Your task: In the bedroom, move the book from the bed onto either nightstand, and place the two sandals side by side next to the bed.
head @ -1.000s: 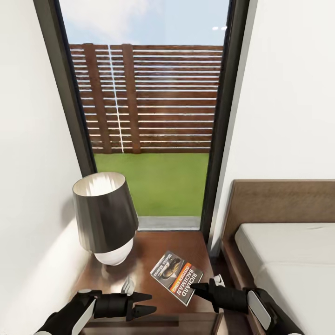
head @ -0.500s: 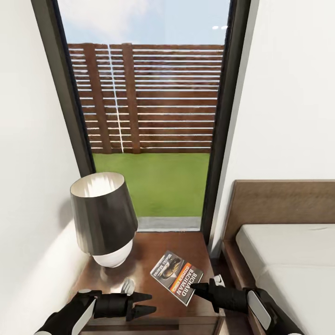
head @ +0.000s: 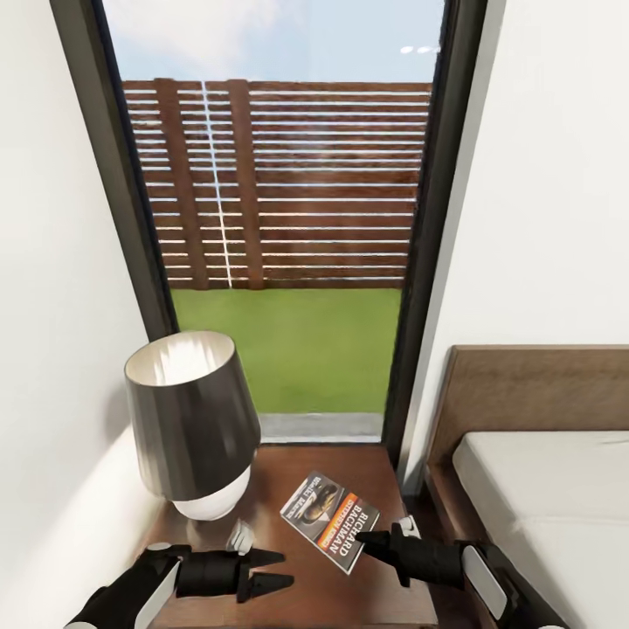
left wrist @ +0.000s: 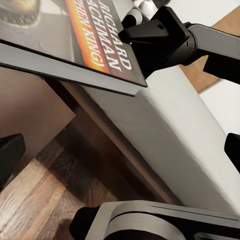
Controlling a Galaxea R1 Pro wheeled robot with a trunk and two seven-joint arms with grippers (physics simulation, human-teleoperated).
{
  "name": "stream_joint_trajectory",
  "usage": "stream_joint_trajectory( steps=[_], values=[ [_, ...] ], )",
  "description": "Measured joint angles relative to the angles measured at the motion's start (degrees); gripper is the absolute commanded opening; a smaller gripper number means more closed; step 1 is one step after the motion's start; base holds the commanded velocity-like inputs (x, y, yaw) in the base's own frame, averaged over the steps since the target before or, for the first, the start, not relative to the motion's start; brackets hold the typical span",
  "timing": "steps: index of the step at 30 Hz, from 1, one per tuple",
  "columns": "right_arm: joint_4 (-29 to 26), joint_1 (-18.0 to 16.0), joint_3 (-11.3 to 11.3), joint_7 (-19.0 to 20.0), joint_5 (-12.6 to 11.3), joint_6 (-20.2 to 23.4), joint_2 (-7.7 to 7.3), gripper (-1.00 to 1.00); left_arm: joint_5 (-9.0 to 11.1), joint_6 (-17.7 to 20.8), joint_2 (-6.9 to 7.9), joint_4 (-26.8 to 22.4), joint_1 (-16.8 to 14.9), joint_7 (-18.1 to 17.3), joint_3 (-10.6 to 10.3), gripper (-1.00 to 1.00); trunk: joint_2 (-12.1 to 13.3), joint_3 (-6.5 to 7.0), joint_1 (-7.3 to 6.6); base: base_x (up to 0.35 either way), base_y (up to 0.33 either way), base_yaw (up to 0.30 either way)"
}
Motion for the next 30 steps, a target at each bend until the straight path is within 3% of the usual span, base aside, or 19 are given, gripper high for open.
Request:
stream_joint_trajectory(
  steps=[16, 30],
  values=[
    [-0.09, 0.0, -0.01, 0.03, -0.11, 0.01, 0.09, -1.0, 0.0, 0.08, -0.01, 0.0, -0.02, 0.03, 0.0, 1.0, 0.0, 0.0, 0.03, 0.053, 0.034, 0.0],
    [-0.09, 0.0, 0.0, 0.03, -0.12, -0.03, 0.07, -1.0, -0.06, 0.09, -0.01, 0.0, 0.0, 0.06, 0.0, 1.0, -5.6, -2.51, 3.1, 0.0, 0.0, 0.0]
  ],
)
